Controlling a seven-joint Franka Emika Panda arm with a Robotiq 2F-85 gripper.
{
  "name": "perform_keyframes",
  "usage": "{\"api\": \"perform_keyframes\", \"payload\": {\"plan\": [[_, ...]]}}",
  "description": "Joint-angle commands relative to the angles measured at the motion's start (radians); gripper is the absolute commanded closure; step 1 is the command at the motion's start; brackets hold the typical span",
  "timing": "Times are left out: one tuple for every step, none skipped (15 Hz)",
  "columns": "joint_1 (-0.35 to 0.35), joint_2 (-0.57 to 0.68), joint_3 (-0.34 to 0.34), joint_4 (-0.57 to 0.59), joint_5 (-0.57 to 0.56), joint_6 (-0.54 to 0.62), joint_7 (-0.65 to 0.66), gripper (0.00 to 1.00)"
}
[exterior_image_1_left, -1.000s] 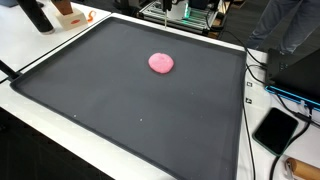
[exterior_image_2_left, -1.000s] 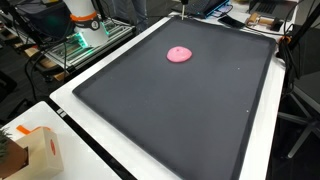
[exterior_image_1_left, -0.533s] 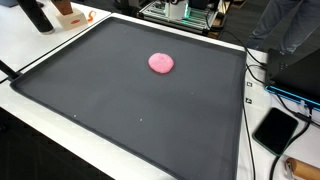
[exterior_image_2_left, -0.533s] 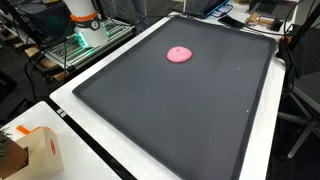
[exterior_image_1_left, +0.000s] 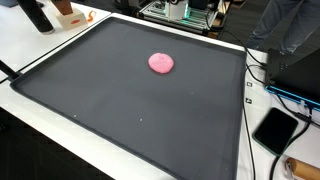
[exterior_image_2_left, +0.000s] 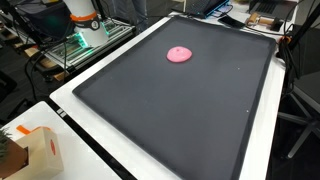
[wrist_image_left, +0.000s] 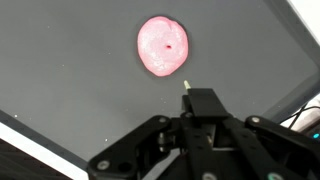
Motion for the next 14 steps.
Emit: {"api": "perform_keyframes", "payload": {"plan": [[0.015, 0.001, -0.014, 0.002, -0.002, -0.002, 0.002, 0.87], [0.015, 0.001, -0.014, 0.002, -0.002, -0.002, 0.002, 0.97], [0.01, 0.02, -0.025, 0.025, 0.038, -0.035, -0.019, 0.97], [0.0, 0.053, -0.045, 0.059, 0.106, -0.063, -0.057, 0.97], [-0.011, 0.075, -0.064, 0.083, 0.162, -0.091, -0.093, 0.97], [-0.021, 0.093, -0.079, 0.106, 0.206, -0.116, -0.132, 0.97], [-0.036, 0.112, -0.097, 0.129, 0.254, -0.143, -0.171, 0.97], [-0.052, 0.134, -0.114, 0.153, 0.302, -0.17, -0.212, 0.97], [-0.07, 0.155, -0.128, 0.175, 0.348, -0.197, -0.252, 0.97], [-0.089, 0.178, -0.14, 0.198, 0.394, -0.23, -0.295, 0.97], [-0.111, 0.201, -0.151, 0.216, 0.44, -0.255, -0.342, 0.97], [-0.133, 0.224, -0.159, 0.235, 0.483, -0.288, -0.38, 0.97], [-0.156, 0.246, -0.168, 0.248, 0.523, -0.312, -0.415, 0.97], [-0.181, 0.271, -0.175, 0.264, 0.567, -0.344, -0.447, 0.97]]}}
